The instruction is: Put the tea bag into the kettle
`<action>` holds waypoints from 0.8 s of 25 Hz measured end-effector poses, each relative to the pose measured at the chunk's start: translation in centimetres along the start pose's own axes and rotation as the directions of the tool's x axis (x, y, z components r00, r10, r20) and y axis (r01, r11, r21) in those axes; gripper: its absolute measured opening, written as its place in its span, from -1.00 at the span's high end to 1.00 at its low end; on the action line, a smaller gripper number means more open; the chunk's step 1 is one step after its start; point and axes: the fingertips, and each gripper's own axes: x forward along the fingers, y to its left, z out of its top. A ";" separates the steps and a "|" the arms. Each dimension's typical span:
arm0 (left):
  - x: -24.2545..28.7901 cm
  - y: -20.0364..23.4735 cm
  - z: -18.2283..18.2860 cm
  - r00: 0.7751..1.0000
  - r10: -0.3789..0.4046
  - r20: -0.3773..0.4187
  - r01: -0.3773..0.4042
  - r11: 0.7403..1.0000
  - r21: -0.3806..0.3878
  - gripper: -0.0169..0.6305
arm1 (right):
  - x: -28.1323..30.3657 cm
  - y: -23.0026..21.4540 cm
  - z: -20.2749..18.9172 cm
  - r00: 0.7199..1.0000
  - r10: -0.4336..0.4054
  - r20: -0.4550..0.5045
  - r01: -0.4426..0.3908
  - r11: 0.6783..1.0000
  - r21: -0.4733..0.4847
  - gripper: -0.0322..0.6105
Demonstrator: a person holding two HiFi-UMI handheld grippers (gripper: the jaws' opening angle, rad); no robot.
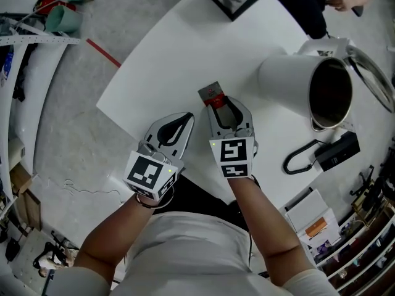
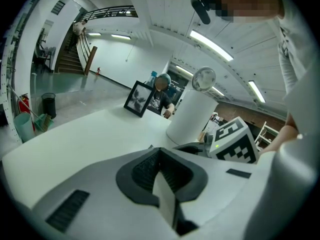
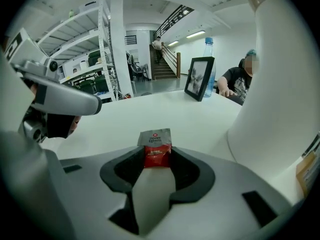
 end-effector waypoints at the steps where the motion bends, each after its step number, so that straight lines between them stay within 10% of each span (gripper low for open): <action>1: -0.1 0.0 0.0 1.000 0.002 0.007 -0.002 1.000 -0.004 0.92 | 0.0 0.1 0.1 1.000 0.000 0.001 0.000 1.000 -0.013 0.39; 20: -5.6 -1.6 1.7 0.998 0.006 0.065 -0.008 0.999 0.031 0.92 | -4.3 3.0 2.4 0.998 0.008 0.068 -0.013 0.997 0.076 0.74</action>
